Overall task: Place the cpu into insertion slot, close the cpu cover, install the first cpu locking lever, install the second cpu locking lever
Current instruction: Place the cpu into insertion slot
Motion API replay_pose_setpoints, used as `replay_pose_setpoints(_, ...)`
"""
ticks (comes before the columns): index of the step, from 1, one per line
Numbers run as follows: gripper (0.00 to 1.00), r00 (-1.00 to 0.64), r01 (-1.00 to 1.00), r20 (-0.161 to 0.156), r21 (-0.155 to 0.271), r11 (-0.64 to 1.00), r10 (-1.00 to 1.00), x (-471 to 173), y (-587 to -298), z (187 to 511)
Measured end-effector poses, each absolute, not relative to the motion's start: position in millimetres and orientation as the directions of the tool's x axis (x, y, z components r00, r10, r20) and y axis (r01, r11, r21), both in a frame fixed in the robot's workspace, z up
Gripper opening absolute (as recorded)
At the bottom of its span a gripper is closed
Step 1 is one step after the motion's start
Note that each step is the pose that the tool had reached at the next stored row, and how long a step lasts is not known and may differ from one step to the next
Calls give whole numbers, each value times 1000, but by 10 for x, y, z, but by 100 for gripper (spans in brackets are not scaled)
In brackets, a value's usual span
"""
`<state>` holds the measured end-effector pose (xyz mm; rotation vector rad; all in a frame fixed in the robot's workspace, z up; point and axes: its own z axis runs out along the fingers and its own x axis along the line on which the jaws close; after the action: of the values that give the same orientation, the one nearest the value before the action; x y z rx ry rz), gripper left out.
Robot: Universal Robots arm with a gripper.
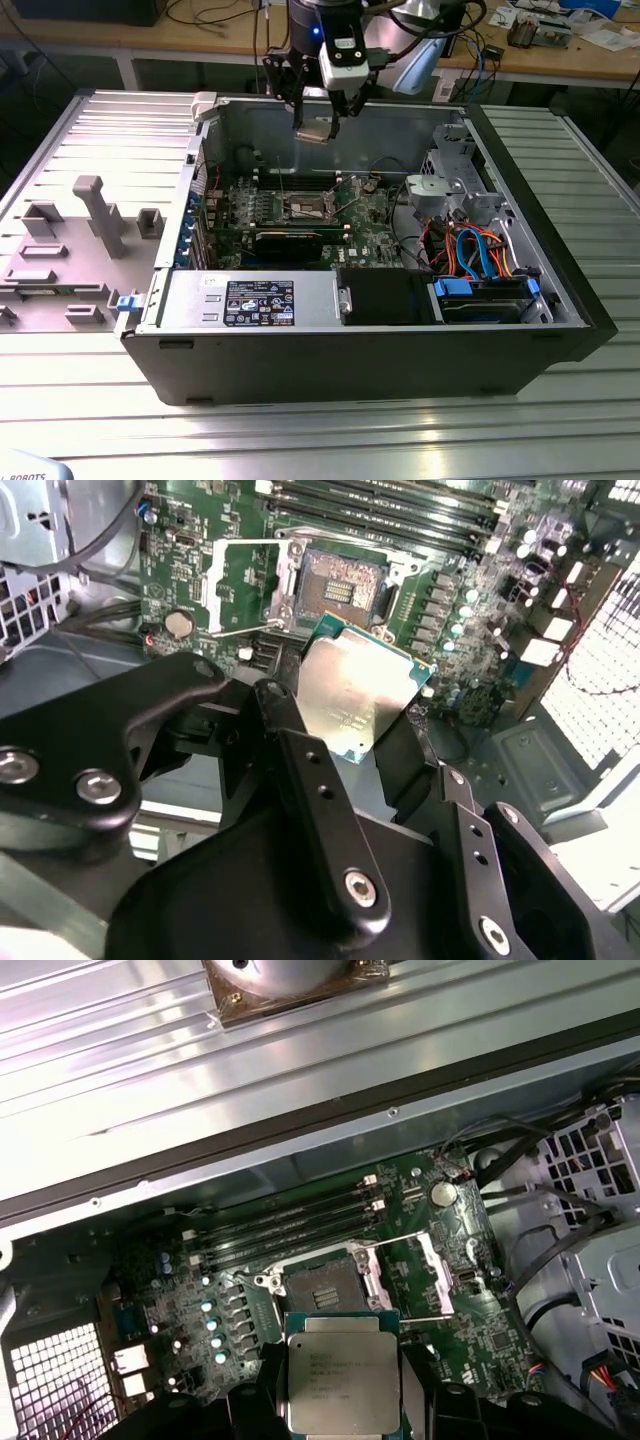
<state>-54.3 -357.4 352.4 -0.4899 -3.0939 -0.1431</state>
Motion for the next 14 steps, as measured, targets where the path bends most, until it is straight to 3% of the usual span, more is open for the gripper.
replay_pose_setpoints(14, 54, -927, 376, 20, 89, 922, 376, -544, -3574, 3498)
